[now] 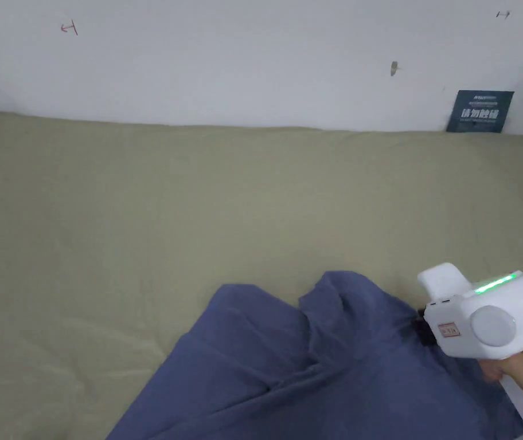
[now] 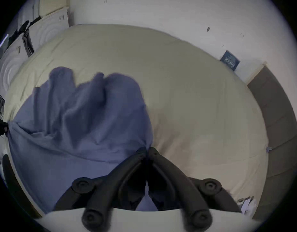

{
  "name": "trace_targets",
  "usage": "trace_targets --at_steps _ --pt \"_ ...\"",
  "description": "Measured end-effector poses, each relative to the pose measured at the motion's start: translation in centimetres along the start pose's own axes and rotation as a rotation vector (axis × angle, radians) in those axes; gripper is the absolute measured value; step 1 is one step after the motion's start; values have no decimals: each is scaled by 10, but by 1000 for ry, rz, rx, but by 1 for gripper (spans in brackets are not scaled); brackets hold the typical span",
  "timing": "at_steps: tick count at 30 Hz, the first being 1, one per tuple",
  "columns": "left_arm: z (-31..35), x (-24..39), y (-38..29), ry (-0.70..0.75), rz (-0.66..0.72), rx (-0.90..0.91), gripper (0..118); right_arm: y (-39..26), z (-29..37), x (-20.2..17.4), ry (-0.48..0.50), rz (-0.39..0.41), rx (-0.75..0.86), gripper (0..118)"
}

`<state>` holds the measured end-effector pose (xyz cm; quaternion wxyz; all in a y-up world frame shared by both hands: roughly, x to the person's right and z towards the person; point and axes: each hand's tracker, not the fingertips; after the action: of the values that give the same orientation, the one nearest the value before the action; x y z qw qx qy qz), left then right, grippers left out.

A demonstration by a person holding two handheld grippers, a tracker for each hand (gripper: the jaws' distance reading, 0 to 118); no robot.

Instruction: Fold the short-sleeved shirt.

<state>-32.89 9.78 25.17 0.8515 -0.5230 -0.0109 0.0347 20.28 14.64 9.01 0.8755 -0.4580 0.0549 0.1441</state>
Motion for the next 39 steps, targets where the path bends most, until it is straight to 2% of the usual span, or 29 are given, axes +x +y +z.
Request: trace_targets --at_steps 3,6,8,12,15,17,20,23,26,30,33,39 --pt "22 -1 6 -12 -6 33 3 7 62 8 -18 -7 102 0" --pt "63 6 25 -52 -23 152 3 18 135 19 -30 -6 205 0" --pt "95 13 44 -86 -20 235 3 23 184 36 -90 6 302 0" --pt "162 40 90 -130 -60 386 3 29 287 55 -145 -50 476 0" --pt "214 69 122 -147 -105 496 3 29 354 66 -203 -56 569 0" --pt "251 88 146 -208 -92 554 3 29 395 76 -233 -80 626 0" --pt "301 116 177 -152 -157 669 3 32 437 90 -318 -104 701 0" --pt "337 136 211 -141 -178 706 3 39 466 109 -349 -168 748 0" --pt "357 143 245 -116 -171 717 3 49 482 121 -373 -200 771 0" --pt "372 143 274 -25 -141 746 3 65 485 135 -361 -258 812 0" --pt "380 137 290 -17 -106 749 3 76 484 134 -341 -295 824 0" --pt "379 139 321 59 -90 742 3 118 471 147 -351 -301 828 0"
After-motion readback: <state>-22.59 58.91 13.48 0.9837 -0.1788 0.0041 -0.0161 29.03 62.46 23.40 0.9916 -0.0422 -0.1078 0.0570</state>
